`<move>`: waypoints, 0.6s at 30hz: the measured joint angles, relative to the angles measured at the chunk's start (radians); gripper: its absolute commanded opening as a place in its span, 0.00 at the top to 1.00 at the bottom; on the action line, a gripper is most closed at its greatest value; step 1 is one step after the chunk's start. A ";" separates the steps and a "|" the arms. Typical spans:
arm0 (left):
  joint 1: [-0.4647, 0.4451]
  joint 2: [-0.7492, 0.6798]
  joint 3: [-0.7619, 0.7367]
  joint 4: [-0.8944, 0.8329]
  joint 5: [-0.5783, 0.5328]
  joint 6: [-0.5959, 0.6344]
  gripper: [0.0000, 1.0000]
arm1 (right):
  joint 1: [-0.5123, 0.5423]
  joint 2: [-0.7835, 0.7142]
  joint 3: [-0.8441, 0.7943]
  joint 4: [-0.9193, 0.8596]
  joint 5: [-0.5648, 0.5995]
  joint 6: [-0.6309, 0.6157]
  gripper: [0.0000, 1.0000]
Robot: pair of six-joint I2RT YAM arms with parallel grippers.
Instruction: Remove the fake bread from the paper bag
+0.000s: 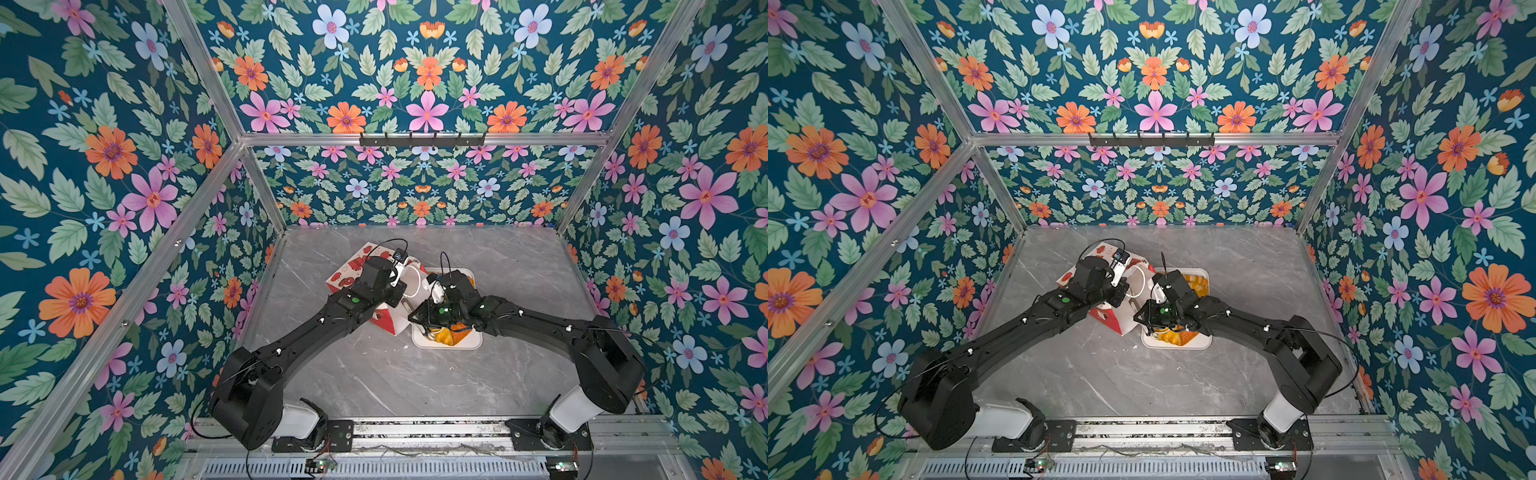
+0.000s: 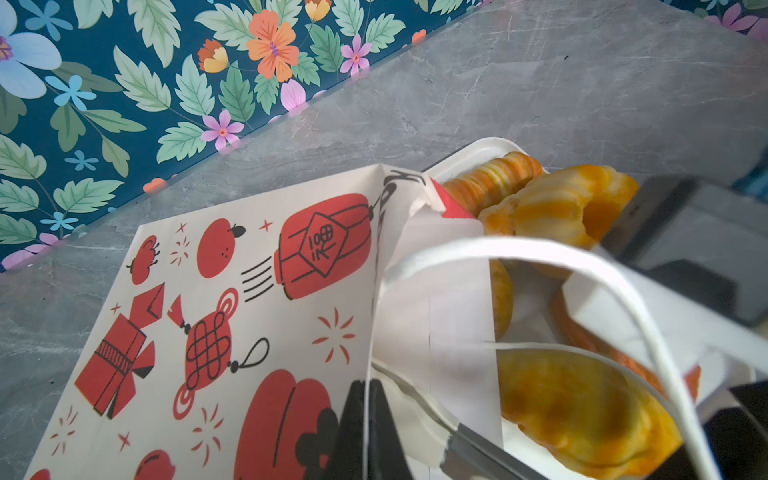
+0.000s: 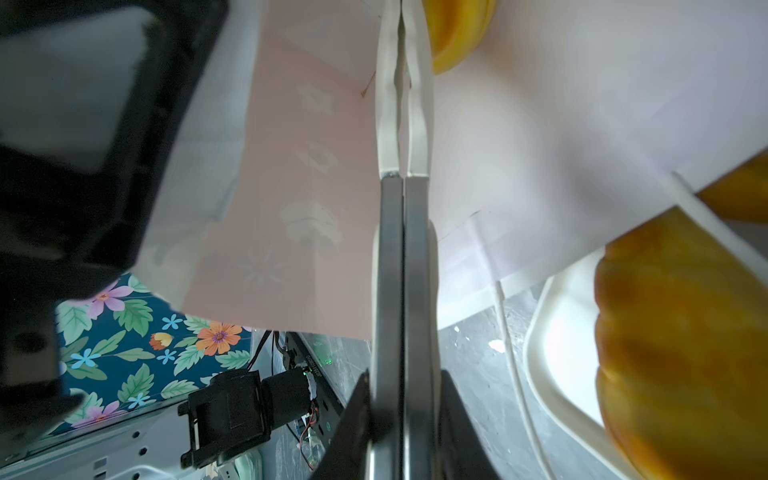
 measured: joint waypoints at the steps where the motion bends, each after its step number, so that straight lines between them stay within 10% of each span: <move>1: 0.000 0.001 0.000 -0.001 0.000 0.000 1.00 | 0.000 -0.010 -0.006 -0.009 0.003 -0.004 1.00; 18: 0.000 -0.005 -0.009 0.000 0.000 0.004 1.00 | 0.000 -0.109 -0.063 -0.094 0.045 -0.035 0.67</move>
